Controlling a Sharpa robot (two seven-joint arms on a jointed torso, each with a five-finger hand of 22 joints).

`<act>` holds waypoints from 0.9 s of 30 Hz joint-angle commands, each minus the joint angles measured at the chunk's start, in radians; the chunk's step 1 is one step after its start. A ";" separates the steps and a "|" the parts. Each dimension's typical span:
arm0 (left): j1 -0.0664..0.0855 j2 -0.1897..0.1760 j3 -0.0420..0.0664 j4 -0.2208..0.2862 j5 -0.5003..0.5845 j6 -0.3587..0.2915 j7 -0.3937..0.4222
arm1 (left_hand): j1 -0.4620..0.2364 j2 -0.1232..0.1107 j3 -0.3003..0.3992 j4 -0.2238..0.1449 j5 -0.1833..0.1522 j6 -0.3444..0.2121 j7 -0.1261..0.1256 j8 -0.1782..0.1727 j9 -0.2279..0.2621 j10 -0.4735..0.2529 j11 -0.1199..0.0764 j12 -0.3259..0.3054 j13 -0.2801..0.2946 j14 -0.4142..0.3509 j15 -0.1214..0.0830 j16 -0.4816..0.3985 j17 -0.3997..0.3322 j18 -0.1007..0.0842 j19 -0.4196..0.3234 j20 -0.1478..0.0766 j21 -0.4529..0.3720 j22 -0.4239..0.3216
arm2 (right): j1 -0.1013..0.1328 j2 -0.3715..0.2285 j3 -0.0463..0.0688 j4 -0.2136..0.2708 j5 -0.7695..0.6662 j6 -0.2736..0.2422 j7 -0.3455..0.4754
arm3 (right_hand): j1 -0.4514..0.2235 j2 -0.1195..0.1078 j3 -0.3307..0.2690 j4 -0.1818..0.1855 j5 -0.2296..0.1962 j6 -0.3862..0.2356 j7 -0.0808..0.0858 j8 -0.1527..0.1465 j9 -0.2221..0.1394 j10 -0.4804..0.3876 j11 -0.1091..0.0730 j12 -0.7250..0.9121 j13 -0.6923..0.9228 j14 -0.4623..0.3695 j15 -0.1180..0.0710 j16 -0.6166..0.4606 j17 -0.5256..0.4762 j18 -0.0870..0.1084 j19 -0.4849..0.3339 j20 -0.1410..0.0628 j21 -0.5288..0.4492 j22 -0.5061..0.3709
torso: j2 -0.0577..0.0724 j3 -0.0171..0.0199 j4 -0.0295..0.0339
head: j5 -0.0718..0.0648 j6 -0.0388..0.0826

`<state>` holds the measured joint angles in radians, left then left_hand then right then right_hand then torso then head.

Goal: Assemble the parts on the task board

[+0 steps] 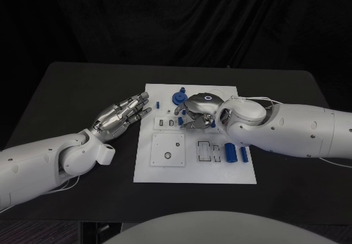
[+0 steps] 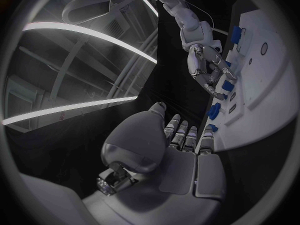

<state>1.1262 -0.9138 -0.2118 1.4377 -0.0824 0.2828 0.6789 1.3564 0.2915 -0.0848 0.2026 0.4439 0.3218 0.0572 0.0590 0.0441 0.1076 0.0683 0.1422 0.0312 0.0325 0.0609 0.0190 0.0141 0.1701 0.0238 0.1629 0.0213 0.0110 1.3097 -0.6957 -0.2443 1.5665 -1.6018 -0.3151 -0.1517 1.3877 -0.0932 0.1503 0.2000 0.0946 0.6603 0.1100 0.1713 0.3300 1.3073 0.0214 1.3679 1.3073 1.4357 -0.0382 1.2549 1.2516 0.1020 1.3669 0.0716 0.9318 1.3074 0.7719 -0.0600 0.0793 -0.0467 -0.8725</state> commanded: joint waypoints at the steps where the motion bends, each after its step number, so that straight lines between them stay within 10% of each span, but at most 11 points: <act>1: -0.001 0.000 0.001 0.002 0.001 0.005 0.064 | 0.000 -0.006 0.007 0.001 0.005 -0.004 0.003 0.002 0.000 -0.007 0.001 -0.003 -0.001 -0.001 0.003 -0.004 0.000 0.005 -0.001 0.006 -0.003 0.000 | -0.003 -0.001 0.000 0.000 -0.008 -0.022 0.002 | -0.011 -0.003 -0.010 0.005 -0.013 -0.017 0.000 -0.010 -0.009 -0.010 0.000 -0.006 0.005 -0.009 -0.002 -0.003 -0.002 0.013 -0.006 -0.002 -0.010 0.110 | 0.000 0.0002 -0.0012 | 0.002 0.000; 5: -0.001 -0.011 0.001 0.018 0.001 -0.025 0.077 | 0.000 -0.011 0.012 -0.009 0.007 0.003 0.001 0.004 0.001 -0.008 0.000 -0.002 -0.001 0.007 0.002 -0.001 0.003 0.008 0.010 0.008 0.005 0.004 | -0.003 -0.011 0.001 0.009 -0.008 -0.111 0.038 | -0.014 -0.017 -0.019 0.020 -0.028 -0.059 -0.003 -0.028 -0.029 -0.057 -0.001 -0.036 -0.028 -0.012 -0.002 -0.008 -0.006 0.014 -0.009 -0.002 -0.022 0.108 | -0.005 0.0018 -0.0052 | 0.008 0.000; 9: 0.001 -0.030 0.001 0.054 0.001 -0.072 0.089 | -0.001 -0.019 0.023 -0.026 0.015 0.009 0.005 0.007 0.003 0.004 0.007 0.016 0.003 0.027 0.008 0.010 0.011 0.010 0.035 0.017 0.022 0.012 | 0.003 -0.043 0.002 0.038 -0.008 -0.207 0.080 | 0.014 -0.082 -0.039 0.095 -0.041 -0.169 -0.010 -0.052 -0.088 -0.248 0.002 -0.114 -0.114 -0.059 0.004 -0.065 -0.055 0.031 -0.062 0.002 -0.146 0.082 | -0.024 0.0063 0.0016 | 0.016 0.000; 17: 0.077 -0.064 0.001 0.100 -0.024 -0.169 0.078 | 0.004 -0.058 0.082 -0.065 0.083 0.068 -0.005 0.022 0.008 0.190 0.070 0.247 0.045 0.235 0.050 0.197 0.069 -0.001 0.249 0.042 0.154 0.069 | 0.082 -0.136 0.002 0.109 0.020 -0.286 0.139 | 0.110 0.007 0.018 0.073 0.044 -0.130 -0.015 0.008 -0.098 -0.418 0.013 -0.128 -0.156 -0.141 0.019 -0.118 -0.104 0.046 -0.130 0.018 -0.271 0.065 | -0.083 0.0311 0.0037 | 0.035 0.000; 27: 0.178 -0.028 0.001 0.066 -0.095 -0.223 -0.148 | 0.042 -0.139 0.266 -0.074 0.045 0.224 0.075 0.103 0.029 0.306 0.167 0.564 0.216 0.443 0.136 0.621 0.227 -0.068 0.535 0.061 0.368 0.164 | 0.113 -0.195 -0.002 0.083 0.133 -0.259 0.166 | 0.143 0.043 0.045 0.054 0.140 -0.082 -0.001 0.053 -0.104 -0.398 0.016 -0.106 -0.156 -0.127 0.020 -0.084 -0.083 0.040 -0.109 0.019 -0.229 0.077 | -0.149 0.0594 -0.0268 | 0.053 0.000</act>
<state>1.2977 -0.9489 -0.2114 1.5096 -0.1277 0.0962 0.6318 1.3976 0.1559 0.1750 0.1293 0.4879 0.5449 0.1283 0.1603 0.0722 0.4138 0.2320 0.6986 0.2421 0.4757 0.1909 0.6302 0.2370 0.1053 0.5542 0.2239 0.3853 0.1728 1.4220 -0.8871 -0.2462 1.6551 -1.5355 -0.5549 -0.0172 1.5272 -0.0524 0.1911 0.2532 0.2324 0.5736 0.1087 0.2200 0.2271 0.9071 0.0371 1.2600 1.1524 1.3037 -0.0182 1.1698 1.1689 0.1410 1.2549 0.0910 0.7023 1.3073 0.6475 -0.0135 0.0635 0.0030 -0.8725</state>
